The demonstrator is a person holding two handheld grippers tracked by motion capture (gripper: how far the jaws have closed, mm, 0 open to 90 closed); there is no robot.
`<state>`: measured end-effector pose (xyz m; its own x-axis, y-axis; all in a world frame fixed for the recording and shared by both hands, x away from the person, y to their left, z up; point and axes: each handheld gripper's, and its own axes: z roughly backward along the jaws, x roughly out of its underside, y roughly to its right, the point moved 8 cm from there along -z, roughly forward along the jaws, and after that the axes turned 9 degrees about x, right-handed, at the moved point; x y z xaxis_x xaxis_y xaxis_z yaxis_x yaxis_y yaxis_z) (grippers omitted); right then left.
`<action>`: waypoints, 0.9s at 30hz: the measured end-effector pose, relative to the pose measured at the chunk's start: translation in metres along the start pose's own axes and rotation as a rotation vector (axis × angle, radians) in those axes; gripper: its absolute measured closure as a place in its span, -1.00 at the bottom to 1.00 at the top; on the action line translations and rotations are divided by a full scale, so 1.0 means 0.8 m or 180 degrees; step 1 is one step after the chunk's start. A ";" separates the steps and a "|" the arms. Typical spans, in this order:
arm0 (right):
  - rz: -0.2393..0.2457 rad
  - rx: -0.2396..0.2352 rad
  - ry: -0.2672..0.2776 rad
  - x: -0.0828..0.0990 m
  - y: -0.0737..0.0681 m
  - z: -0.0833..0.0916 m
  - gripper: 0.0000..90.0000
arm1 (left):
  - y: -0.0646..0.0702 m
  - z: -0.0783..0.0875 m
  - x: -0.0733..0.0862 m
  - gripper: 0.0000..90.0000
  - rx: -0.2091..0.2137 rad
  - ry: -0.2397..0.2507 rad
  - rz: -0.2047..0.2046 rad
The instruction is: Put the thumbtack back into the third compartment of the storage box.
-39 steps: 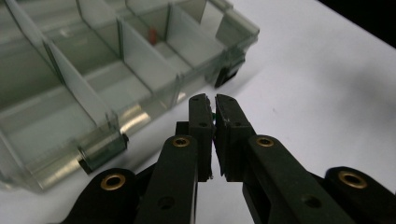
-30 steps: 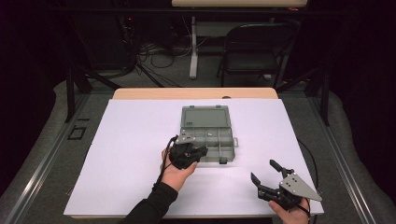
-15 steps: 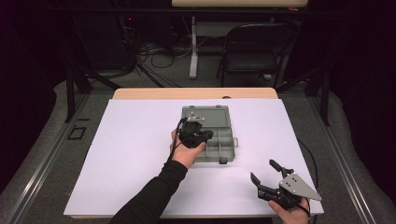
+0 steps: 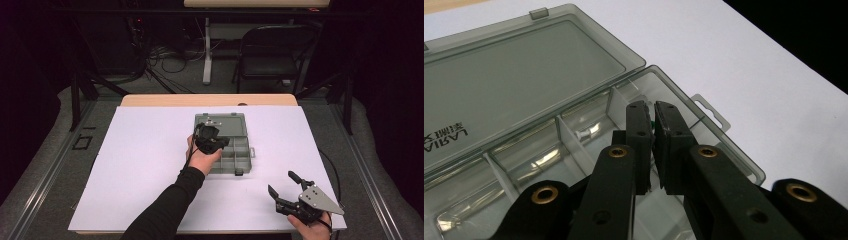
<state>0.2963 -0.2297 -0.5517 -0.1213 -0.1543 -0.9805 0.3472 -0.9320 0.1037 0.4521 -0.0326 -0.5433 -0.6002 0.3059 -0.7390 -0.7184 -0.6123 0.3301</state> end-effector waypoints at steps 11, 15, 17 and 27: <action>-0.0009 -0.0006 -0.0003 0.000 0.000 0.000 -0.58 | -0.014 -0.023 0.013 0.91 -0.0107 -0.0173 0.0076; -0.0005 -0.0006 0.0004 0.000 0.000 0.000 -0.58 | -0.017 -0.027 0.016 0.91 -0.0117 -0.0200 0.0084; -0.0004 -0.0009 0.0004 0.000 0.000 0.000 -0.58 | -0.017 -0.027 0.016 0.91 -0.0124 -0.0203 0.0084; -0.0002 -0.0013 0.0007 0.000 -0.001 0.000 -0.58 | -0.023 -0.028 0.017 0.88 -0.0175 -0.0201 0.0095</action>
<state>0.2964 -0.2289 -0.5516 -0.1194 -0.1530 -0.9810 0.3511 -0.9307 0.1025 0.4650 -0.0336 -0.5722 -0.6434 0.3311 -0.6902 -0.6805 -0.6604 0.3175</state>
